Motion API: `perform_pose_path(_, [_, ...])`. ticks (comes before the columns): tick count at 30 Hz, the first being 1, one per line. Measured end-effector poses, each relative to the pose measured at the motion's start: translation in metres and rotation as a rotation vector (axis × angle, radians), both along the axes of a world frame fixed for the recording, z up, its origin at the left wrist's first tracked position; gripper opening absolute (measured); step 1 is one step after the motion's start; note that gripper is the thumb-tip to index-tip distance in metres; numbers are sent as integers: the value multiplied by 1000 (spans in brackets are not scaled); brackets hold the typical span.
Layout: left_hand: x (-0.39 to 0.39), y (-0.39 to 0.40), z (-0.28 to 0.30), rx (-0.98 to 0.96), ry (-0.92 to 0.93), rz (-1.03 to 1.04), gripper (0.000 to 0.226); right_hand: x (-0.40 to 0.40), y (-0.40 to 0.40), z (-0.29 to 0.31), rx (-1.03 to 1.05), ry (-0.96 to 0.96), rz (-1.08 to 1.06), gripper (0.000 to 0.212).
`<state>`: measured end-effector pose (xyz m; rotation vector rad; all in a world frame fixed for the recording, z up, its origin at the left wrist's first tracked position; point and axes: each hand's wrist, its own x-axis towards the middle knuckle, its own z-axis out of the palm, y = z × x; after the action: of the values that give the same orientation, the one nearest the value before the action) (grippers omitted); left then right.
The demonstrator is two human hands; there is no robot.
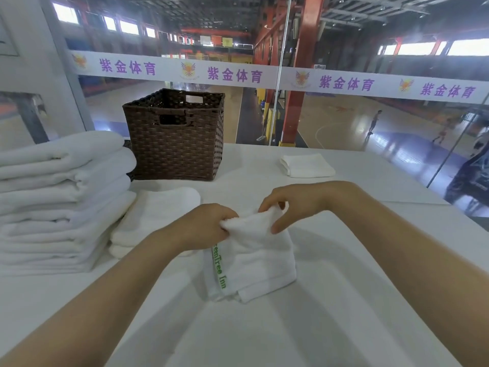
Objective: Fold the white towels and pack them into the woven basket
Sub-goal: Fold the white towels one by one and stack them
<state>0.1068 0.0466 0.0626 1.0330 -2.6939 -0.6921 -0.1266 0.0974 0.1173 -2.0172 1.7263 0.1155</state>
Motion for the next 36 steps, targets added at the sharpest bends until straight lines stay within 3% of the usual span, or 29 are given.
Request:
perform_pose_path(5, [4,-15,13,-44,-115,-34,19,4,-1,-1,-125,26,0,21])
perform_pose_path(9, [9,-26,29,-99,-164,-25,24,10,0,14,-252,42,13,29])
perform_pose_path(14, [13,-36,58,-251,21,18,32,16,-5,34,-527,-35,1,27])
perform_pose_path(18, [10,-38,55,-294,-17,-15,31,17,-10,32,-399,-124,-34,42])
perform_pose_path(21, [13,-43,53,-312,82,15,35,17,-15,32,-435,-140,-36,52])
perform_pose_path(25, [19,-57,54,-242,24,34,53,28,-29,28,-417,2,55,21])
perform_pose_path(27, [21,-74,54,-297,-42,68,45,35,-43,28,-440,56,70,16])
perform_pose_path(30, [33,-97,58,-604,162,183,29,50,-72,37,-717,75,66,16])
perform_pose_path(33, [53,-111,50,-756,452,400,44,77,-102,24,-1075,115,46,34])
perform_pose_path(36, [78,-117,14,-756,349,544,51,117,-120,-22,-1167,11,42,41])
